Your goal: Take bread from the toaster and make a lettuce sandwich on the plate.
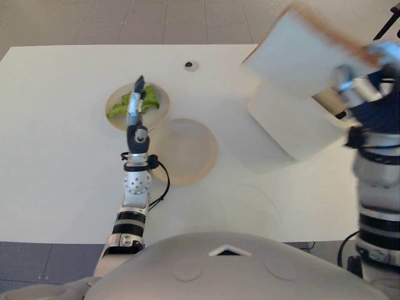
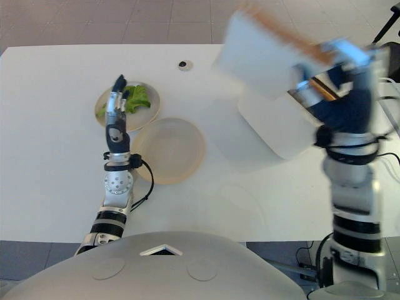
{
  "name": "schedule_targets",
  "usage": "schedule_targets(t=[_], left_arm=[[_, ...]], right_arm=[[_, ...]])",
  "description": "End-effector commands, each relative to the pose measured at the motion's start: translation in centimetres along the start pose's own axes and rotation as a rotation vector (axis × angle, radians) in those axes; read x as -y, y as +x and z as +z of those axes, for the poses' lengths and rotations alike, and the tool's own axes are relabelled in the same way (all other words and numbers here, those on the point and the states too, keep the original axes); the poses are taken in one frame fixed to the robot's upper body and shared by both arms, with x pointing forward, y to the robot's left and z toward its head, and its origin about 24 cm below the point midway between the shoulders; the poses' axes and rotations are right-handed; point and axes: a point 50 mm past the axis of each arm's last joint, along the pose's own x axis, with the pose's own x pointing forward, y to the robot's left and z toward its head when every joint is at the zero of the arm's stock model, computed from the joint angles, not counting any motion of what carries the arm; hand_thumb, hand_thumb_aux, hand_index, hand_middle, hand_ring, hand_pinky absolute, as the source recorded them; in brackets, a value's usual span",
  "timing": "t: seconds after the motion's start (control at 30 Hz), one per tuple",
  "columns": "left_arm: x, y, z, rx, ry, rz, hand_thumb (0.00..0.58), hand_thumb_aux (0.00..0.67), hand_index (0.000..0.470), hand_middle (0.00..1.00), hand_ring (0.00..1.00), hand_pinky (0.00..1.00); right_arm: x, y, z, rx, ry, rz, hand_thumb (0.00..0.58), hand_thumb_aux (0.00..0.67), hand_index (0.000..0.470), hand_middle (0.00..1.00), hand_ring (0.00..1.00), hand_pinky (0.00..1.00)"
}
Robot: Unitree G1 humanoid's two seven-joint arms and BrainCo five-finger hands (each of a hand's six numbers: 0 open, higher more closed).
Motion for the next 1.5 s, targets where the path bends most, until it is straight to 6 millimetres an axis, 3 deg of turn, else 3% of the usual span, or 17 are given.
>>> schedule_targets(t=[0.03, 0.17, 0.33, 0.43, 0.57, 0.6, 0.63, 0.67, 0.7, 0.77, 0.83, 0.87, 0.9, 1.03, 1.1, 1.33, 1.5], left_arm=[[-2.8, 1.1, -0.2, -0.004, 0.293, 0.072, 0.000, 0.000, 0.000, 0.00, 0.00, 0.00], [-4.4, 2.3, -1.5, -0.030, 0.597, 0.032, 0.000, 0.000, 0.000, 0.00, 0.00, 0.00], [-6.2, 3.0, -3.4, -0.082, 0.947, -0.106, 0.000, 0.000, 0.000, 0.00, 0.00, 0.00], [-6.8, 3.1, -5.9, -0.187, 1.145, -0.265, 0.000, 0.000, 0.000, 0.00, 0.00, 0.00], [-7.4, 2.5, -8.7, -0.360, 1.245, -0.442, 0.000, 0.000, 0.000, 0.00, 0.00, 0.00], [-7.5, 2.4, -9.2, -0.393, 1.258, -0.470, 0.000, 0.000, 0.000, 0.00, 0.00, 0.00], [-7.6, 2.4, -9.6, -0.419, 1.264, -0.491, 0.000, 0.000, 0.000, 0.00, 0.00, 0.00], [-7.7, 2.5, -10.0, -0.442, 1.275, -0.510, 0.000, 0.000, 0.000, 0.00, 0.00, 0.00], [-7.9, 2.5, -10.3, -0.459, 1.284, -0.527, 0.000, 0.000, 0.000, 0.00, 0.00, 0.00], [-8.1, 2.7, -10.7, -0.481, 1.294, -0.549, 0.000, 0.000, 0.000, 0.00, 0.00, 0.00], [-8.3, 2.7, -10.9, -0.492, 1.300, -0.561, 0.062, 0.037, 0.026, 0.00, 0.00, 0.00], [-8.4, 2.8, -10.9, -0.491, 1.303, -0.562, 0.340, 0.239, 0.168, 0.00, 0.00, 0.00], [-8.4, 2.9, -10.9, -0.487, 1.304, -0.560, 0.464, 0.370, 0.260, 0.00, 0.00, 0.00], [-8.3, 3.1, -10.8, -0.469, 1.290, -0.564, 0.480, 0.391, 0.275, 0.00, 0.00, 0.00], [-8.2, 3.2, -10.7, -0.455, 1.283, -0.566, 0.580, 0.670, 0.470, 0.00, 0.00, 0.00], [-7.7, 3.7, -9.8, -0.384, 1.244, -0.565, 0.580, 0.670, 0.470, 0.00, 0.00, 0.00], [-6.7, 4.8, -6.2, -0.234, 1.022, -0.408, 0.580, 0.670, 0.470, 0.00, 0.00, 0.00]], right_arm=[[-7.9, -1.3, -0.3, -0.142, 0.351, 0.175, 0.580, 0.670, 0.470, 1.00, 1.00, 1.00], [-14.7, -2.4, -1.3, -0.288, 0.475, 0.307, 0.580, 0.670, 0.470, 1.00, 1.00, 1.00], [-18.1, -4.9, -2.5, -0.404, 0.437, 0.429, 0.580, 0.670, 0.470, 1.00, 1.00, 1.00], [-15.7, -6.2, -3.7, -0.392, 0.281, 0.508, 0.580, 0.670, 0.470, 1.00, 1.00, 1.00], [-10.9, -5.0, -4.0, -0.325, 0.089, 0.534, 0.578, 0.631, 0.442, 1.00, 1.00, 1.00], [-10.5, -4.5, -3.7, -0.302, 0.062, 0.543, 0.485, 0.399, 0.280, 1.00, 1.00, 1.00], [-10.5, -4.1, -3.3, -0.280, 0.042, 0.555, 0.116, 0.071, 0.050, 1.00, 1.00, 1.00], [-10.7, -3.8, -2.9, -0.257, 0.024, 0.567, 0.000, 0.000, 0.000, 1.00, 1.00, 1.00], [-10.8, -3.5, -2.6, -0.241, 0.012, 0.571, 0.000, 0.000, 0.000, 0.94, 0.94, 0.94], [-10.9, -3.2, -2.1, -0.219, -0.015, 0.573, 0.000, 0.000, 0.000, 0.00, 0.00, 0.00], [-10.7, -3.1, -2.1, -0.219, -0.039, 0.567, 0.000, 0.000, 0.000, 0.00, 0.00, 0.00], [-10.6, -3.1, -2.2, -0.226, -0.051, 0.566, 0.000, 0.000, 0.000, 0.00, 0.00, 0.00], [-10.7, -3.2, -2.4, -0.234, -0.055, 0.569, 0.000, 0.000, 0.000, 0.00, 0.00, 0.00], [-11.2, -3.9, -2.3, -0.239, -0.048, 0.608, 0.000, 0.000, 0.000, 0.00, 0.00, 0.00], [-10.7, -3.6, -2.2, -0.237, -0.055, 0.585, 0.000, 0.000, 0.000, 0.00, 0.00, 0.00], [-9.1, -1.8, -0.9, -0.166, -0.049, 0.400, 0.000, 0.000, 0.000, 0.00, 0.00, 0.00], [-7.6, -1.0, -0.2, -0.130, -0.062, 0.294, 0.000, 0.000, 0.000, 0.00, 0.00, 0.00]])
